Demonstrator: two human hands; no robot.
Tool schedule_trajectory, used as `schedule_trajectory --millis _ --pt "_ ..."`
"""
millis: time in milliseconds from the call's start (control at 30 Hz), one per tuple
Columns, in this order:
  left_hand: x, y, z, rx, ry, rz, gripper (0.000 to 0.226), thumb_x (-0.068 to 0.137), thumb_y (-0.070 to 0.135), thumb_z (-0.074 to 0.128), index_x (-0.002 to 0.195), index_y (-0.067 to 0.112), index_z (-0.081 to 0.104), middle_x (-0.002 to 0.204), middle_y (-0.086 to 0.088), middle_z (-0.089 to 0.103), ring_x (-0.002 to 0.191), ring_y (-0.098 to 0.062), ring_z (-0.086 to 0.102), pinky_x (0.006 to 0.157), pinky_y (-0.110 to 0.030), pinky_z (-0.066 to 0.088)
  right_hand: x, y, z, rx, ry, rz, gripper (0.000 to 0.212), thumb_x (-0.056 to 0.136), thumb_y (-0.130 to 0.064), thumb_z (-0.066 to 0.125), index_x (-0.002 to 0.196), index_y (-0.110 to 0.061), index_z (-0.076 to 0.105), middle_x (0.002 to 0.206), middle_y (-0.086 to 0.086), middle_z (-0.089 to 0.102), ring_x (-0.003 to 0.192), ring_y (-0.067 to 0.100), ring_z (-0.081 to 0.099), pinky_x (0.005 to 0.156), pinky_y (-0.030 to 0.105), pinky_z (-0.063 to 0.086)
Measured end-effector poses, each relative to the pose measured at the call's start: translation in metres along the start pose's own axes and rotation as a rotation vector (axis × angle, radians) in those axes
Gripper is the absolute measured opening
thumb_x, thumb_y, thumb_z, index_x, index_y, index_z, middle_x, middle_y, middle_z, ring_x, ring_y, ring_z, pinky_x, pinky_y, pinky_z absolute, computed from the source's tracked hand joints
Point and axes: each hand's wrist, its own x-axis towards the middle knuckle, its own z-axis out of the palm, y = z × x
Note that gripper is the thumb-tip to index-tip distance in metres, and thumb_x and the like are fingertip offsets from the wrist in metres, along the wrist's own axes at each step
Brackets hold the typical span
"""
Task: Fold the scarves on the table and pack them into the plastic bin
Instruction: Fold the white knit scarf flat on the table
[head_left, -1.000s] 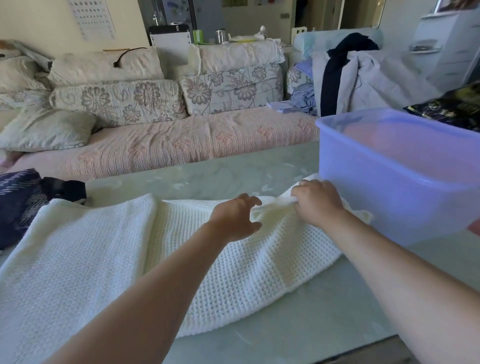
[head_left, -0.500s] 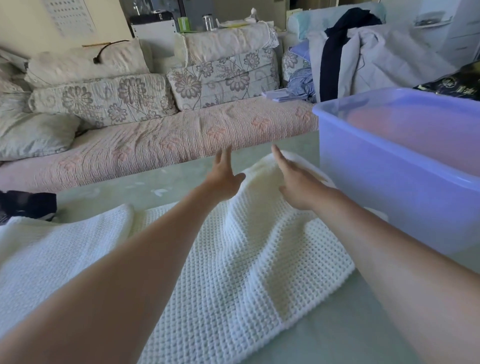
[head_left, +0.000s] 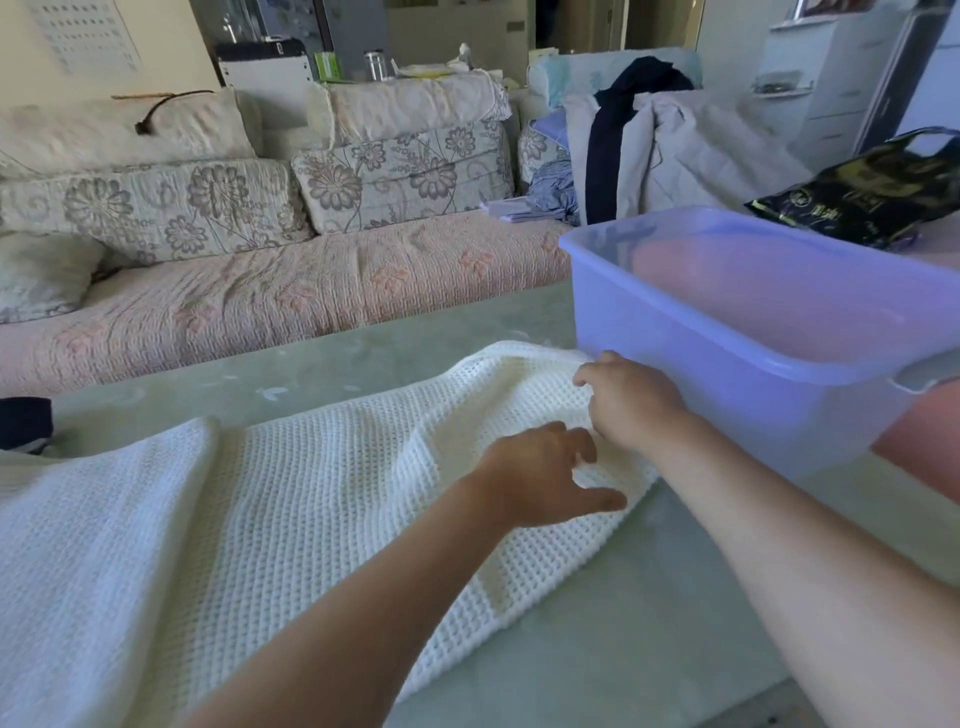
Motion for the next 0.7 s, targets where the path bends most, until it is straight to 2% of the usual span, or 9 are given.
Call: schedule_trajectory --millis 67,167,267,367,400,467,533,633,700 --pt "-0.005 0.011 0.011 0.126 -0.061 -0.002 0.067 0.071 0.073 0.065 0.123 0.033 0.052 0.117 0.007 0.057 0.105 -0.016 0.056 0.092 -0.038 0.047 -0.018 0.005 -0.002 -0.062 -0.046 0.077 0.039 0.092 -0.011 0.048 0.128 -0.02 0.056 0.118 0.005 0.048 0.104 0.033 0.061 0.079 0.038 0.048" --pt "-0.012 0.017 0.021 0.155 -0.046 0.009 0.04 0.084 0.043 0.065 0.12 0.027 0.06 0.114 0.0 0.06 0.106 -0.023 0.059 0.085 -0.033 0.048 -0.037 0.0 -0.007 -0.149 -0.125 0.181 0.036 0.096 -0.019 0.044 0.131 -0.018 0.053 0.124 0.005 0.055 0.114 0.031 0.059 0.084 0.038 0.046" --pt "-0.022 0.019 0.021 -0.012 0.039 0.012 0.025 0.087 0.019 0.054 0.11 0.02 0.066 0.105 -0.003 0.064 0.095 -0.023 0.06 0.077 -0.031 0.048 -0.049 -0.012 -0.008 -0.219 -0.197 0.305 0.046 0.094 -0.022 0.046 0.139 -0.012 0.046 0.136 0.006 0.056 0.123 0.029 0.056 0.089 0.036 0.046" --pt "-0.038 0.017 0.011 -0.261 0.041 -0.019 0.018 0.089 0.022 0.059 0.105 0.022 0.066 0.103 0.005 0.066 0.087 -0.009 0.057 0.077 -0.021 0.046 -0.056 -0.02 -0.013 -0.205 -0.258 0.422 0.057 0.089 -0.026 0.053 0.143 -0.011 0.045 0.137 0.004 0.054 0.124 0.027 0.056 0.086 0.033 0.047" --pt "-0.043 0.014 0.007 -0.303 -0.02 -0.019 0.018 0.088 0.026 0.062 0.106 0.026 0.065 0.103 0.009 0.066 0.088 -0.005 0.058 0.079 -0.017 0.045 -0.058 -0.022 -0.014 -0.19 -0.262 0.409 0.052 0.088 -0.025 0.054 0.138 -0.013 0.05 0.133 0.003 0.057 0.121 0.026 0.057 0.082 0.032 0.046" --pt "-0.053 0.008 0.0 -0.367 -0.08 -0.034 0.017 0.088 0.033 0.066 0.105 0.032 0.065 0.101 0.014 0.065 0.092 -0.003 0.061 0.087 -0.018 0.048 -0.062 -0.026 -0.019 -0.128 -0.239 0.41 0.043 0.088 -0.022 0.055 0.13 -0.016 0.056 0.127 0.003 0.06 0.117 0.025 0.06 0.078 0.03 0.044" --pt "-0.06 0.002 -0.012 -0.368 0.021 -0.073 0.014 0.091 0.03 0.063 0.104 0.031 0.067 0.098 0.015 0.065 0.091 -0.004 0.062 0.088 -0.022 0.049 -0.062 -0.029 -0.025 -0.043 -0.154 0.453 0.039 0.088 -0.021 0.055 0.126 -0.016 0.059 0.124 0.004 0.063 0.115 0.026 0.061 0.082 0.031 0.045" --pt "-0.069 -0.012 -0.031 -0.288 0.269 -0.126 0.016 0.093 0.021 0.056 0.103 0.027 0.066 0.096 0.012 0.064 0.085 -0.007 0.06 0.081 -0.024 0.049 -0.059 -0.044 -0.036 0.012 0.114 0.407 0.03 0.085 -0.025 0.058 0.113 -0.021 0.068 0.112 0.004 0.068 0.111 0.028 0.059 0.092 0.037 0.038" --pt "-0.076 -0.025 -0.045 -0.271 0.435 -0.158 0.018 0.094 0.018 0.053 0.106 0.026 0.063 0.099 0.01 0.063 0.082 -0.007 0.059 0.077 -0.024 0.048 -0.056 -0.065 -0.04 0.034 0.373 0.238 0.023 0.08 -0.024 0.062 0.101 -0.025 0.072 0.098 0.002 0.069 0.099 0.031 0.058 0.082 0.038 0.033"
